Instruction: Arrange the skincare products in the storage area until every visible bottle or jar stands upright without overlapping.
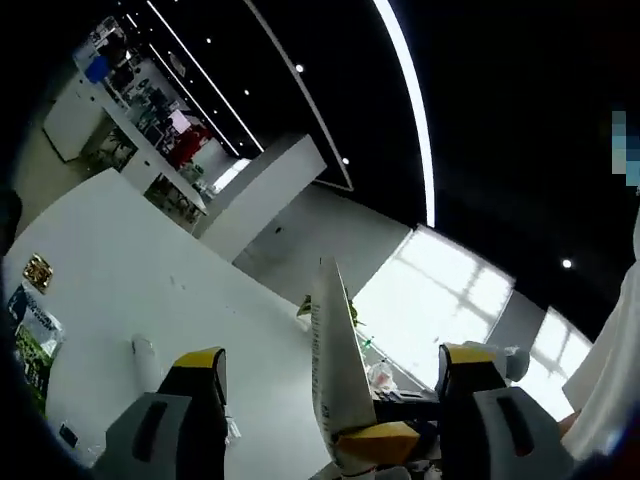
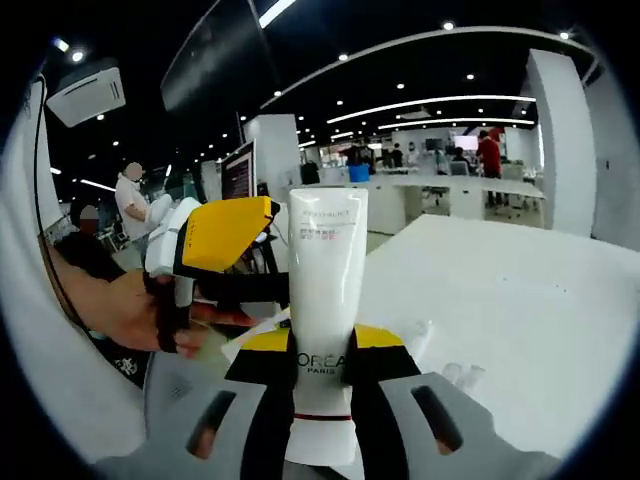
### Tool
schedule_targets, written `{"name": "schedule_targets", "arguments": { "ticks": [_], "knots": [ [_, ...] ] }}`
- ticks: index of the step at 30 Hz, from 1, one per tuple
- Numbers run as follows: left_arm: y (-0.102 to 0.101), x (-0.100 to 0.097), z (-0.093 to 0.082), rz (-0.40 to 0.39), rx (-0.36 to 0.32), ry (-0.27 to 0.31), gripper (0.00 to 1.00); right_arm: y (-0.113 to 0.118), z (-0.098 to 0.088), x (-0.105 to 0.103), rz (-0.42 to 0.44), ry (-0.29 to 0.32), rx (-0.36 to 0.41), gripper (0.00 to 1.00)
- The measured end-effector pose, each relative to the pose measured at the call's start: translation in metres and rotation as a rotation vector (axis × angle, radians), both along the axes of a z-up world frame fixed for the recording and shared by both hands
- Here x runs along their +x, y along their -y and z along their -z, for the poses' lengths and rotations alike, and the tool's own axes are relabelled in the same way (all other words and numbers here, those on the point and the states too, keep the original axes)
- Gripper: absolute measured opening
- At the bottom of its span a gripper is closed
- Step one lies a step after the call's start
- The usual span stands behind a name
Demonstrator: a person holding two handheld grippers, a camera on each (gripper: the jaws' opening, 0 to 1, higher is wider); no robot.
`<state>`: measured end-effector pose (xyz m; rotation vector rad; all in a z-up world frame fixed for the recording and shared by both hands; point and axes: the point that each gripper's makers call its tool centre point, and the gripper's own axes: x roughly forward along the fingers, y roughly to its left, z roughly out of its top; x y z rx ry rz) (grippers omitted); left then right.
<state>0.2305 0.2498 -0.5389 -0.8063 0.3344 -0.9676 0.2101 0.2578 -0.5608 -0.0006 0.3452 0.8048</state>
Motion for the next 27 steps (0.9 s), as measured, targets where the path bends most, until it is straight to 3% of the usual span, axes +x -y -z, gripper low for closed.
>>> {"name": "schedule_targets", "arguments": {
  "ticks": [6,11,12,19,21,27],
  "knots": [
    [0.012,-0.004,0.016,0.040,0.002,-0.039,0.64,-0.004,0.009,-0.001,-0.027,0.013,-0.062,0.18],
    [0.012,-0.006,0.022,0.060,0.012,-0.046,0.35,-0.009,0.008,-0.002,-0.052,0.033,-0.080,0.18],
    [0.013,-0.010,0.016,0.080,-0.031,-0.051,0.31,-0.010,0.010,-0.002,-0.063,0.036,-0.100,0.18],
    [-0.001,-0.007,0.038,-0.007,0.022,-0.110,0.29,-0.022,0.029,-0.003,-0.152,-0.004,-0.137,0.19],
    [-0.007,-0.005,0.042,-0.035,0.018,-0.139,0.28,-0.027,0.032,-0.002,-0.182,-0.014,-0.146,0.19],
    [-0.029,0.002,0.046,-0.128,0.010,-0.151,0.25,-0.048,0.037,0.002,-0.289,-0.016,-0.189,0.22]
  ]
}}
